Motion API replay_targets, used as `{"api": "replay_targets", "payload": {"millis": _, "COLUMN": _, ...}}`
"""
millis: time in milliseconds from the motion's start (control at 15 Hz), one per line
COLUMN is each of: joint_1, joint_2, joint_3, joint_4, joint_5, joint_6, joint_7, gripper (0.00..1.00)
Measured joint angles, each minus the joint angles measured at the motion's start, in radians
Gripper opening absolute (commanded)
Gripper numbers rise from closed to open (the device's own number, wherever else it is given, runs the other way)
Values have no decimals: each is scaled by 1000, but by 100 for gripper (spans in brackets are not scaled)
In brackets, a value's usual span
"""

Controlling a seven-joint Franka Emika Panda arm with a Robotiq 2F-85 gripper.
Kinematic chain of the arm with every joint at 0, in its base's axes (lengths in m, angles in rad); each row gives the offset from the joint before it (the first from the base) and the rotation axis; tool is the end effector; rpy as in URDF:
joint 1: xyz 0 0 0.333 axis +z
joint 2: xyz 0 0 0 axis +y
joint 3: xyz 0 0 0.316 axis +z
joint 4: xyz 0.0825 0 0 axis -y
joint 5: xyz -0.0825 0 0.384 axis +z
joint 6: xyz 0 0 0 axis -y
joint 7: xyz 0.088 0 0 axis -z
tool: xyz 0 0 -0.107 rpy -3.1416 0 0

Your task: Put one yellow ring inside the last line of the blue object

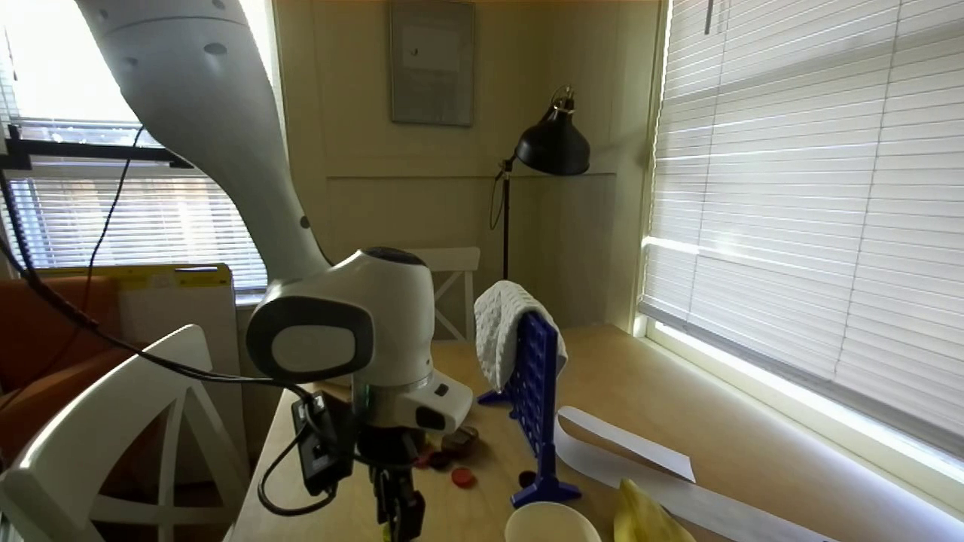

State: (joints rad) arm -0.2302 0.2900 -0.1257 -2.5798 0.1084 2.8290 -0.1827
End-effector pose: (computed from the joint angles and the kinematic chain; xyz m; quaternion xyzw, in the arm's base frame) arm 0.4050 -0.1608 0.1551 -0.9906 0.1358 0.0183 0.0027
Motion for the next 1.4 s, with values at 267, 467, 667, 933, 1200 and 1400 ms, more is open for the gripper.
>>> {"api": "replay_targets", "payload": {"millis": 267, "joint_1": 0, "joint_2": -20, "joint_3": 6, "joint_4": -14, "joint_5": 0, "joint_6": 0, "joint_7": -2, "gripper": 62}}
{"api": "replay_targets", "payload": {"millis": 467, "joint_1": 0, "joint_2": -23, "joint_3": 8, "joint_4": -14, "joint_5": 0, "joint_6": 2, "joint_7": -3, "gripper": 66}}
{"api": "replay_targets", "payload": {"millis": 667, "joint_1": 0, "joint_2": -23, "joint_3": 10, "joint_4": -14, "joint_5": 0, "joint_6": 4, "joint_7": -10, "gripper": 66}}
{"api": "replay_targets", "payload": {"millis": 933, "joint_1": -6, "joint_2": -23, "joint_3": 23, "joint_4": -14, "joint_5": 2, "joint_6": 15, "joint_7": -29, "gripper": 63}}
{"api": "replay_targets", "payload": {"millis": 1200, "joint_1": -13, "joint_2": -20, "joint_3": 36, "joint_4": -14, "joint_5": 3, "joint_6": 38, "joint_7": -48, "gripper": 65}}
{"api": "replay_targets", "payload": {"millis": 1400, "joint_1": -15, "joint_2": -17, "joint_3": 36, "joint_4": -14, "joint_5": 3, "joint_6": 47, "joint_7": -51, "gripper": 66}}
